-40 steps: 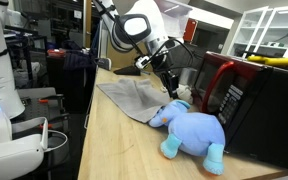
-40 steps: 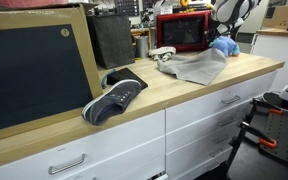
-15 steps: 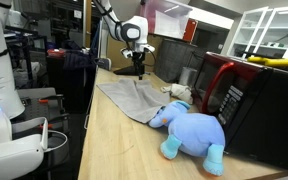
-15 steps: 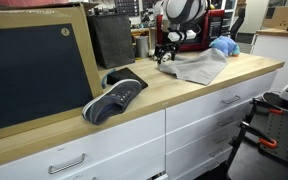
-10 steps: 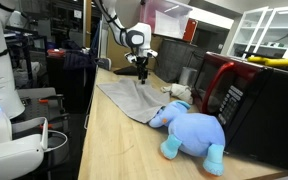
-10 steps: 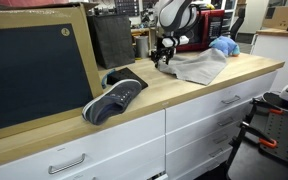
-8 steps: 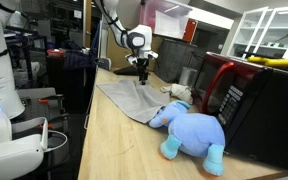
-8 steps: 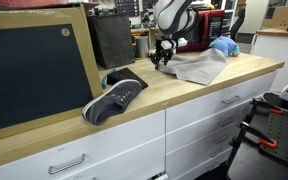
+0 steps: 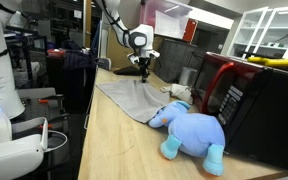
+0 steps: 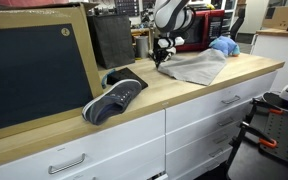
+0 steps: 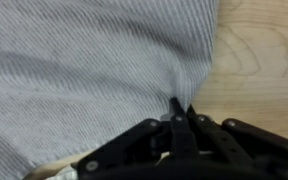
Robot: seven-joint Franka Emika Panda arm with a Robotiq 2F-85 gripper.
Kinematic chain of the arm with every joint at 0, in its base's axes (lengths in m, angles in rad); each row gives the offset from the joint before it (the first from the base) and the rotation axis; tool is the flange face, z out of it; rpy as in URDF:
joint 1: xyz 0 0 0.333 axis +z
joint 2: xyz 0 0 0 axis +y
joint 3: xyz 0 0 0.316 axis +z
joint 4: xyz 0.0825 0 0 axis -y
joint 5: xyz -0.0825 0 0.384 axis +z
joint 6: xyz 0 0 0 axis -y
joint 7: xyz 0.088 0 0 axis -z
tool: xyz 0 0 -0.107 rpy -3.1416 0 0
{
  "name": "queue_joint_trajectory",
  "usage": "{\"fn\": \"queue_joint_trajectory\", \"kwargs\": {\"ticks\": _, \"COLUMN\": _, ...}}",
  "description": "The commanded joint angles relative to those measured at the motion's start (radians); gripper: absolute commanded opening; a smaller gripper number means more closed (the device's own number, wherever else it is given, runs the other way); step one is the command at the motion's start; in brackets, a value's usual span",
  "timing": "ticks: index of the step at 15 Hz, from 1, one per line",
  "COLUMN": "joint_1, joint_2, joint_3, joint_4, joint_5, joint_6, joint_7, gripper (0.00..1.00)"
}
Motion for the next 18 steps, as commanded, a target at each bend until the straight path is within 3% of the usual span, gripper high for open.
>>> {"fn": "queue_joint_trajectory", "kwargs": {"ticks": 1, "joint_1": 0.003, "joint_2": -0.040, "joint_3": 0.030, "joint_4": 0.017, "joint_5": 0.051, "joint_6": -0.080, "joint_7": 0.015, "gripper": 0.00}}
{"fn": "queue_joint_trajectory", "kwargs": {"ticks": 9, "joint_1": 0.020, "joint_2": -0.114, "joint_3": 0.086, "joint_4": 0.008, "joint_5": 0.138, "joint_6": -0.230, "joint_7": 0.025, "gripper": 0.01}}
{"fn": "queue_joint_trajectory", "kwargs": {"ticks": 12, "joint_1": 0.001, "joint_2": -0.128, "joint_3": 0.115, "joint_4": 0.029, "joint_5": 0.206, "joint_6": -0.354, "joint_7": -0.005, "gripper": 0.01}}
{"fn": "queue_joint_trajectory", "kwargs": {"ticks": 13, "joint_1": -0.006, "joint_2": -0.132, "joint_3": 0.120, "joint_4": 0.036, "joint_5": 0.229, "joint_6": -0.391, "joint_7": -0.017, "gripper": 0.28}}
{"fn": "queue_joint_trajectory", "kwargs": {"ticks": 15, "joint_1": -0.027, "joint_2": -0.139, "joint_3": 0.115, "joint_4": 0.063, "joint_5": 0.272, "joint_6": -0.461, "joint_7": -0.034, "gripper": 0.36}}
{"fn": "queue_joint_trajectory", "kwargs": {"ticks": 18, "joint_1": -0.069, "joint_2": -0.157, "joint_3": 0.094, "joint_4": 0.092, "joint_5": 0.309, "joint_6": -0.476, "joint_7": -0.071, "gripper": 0.58}}
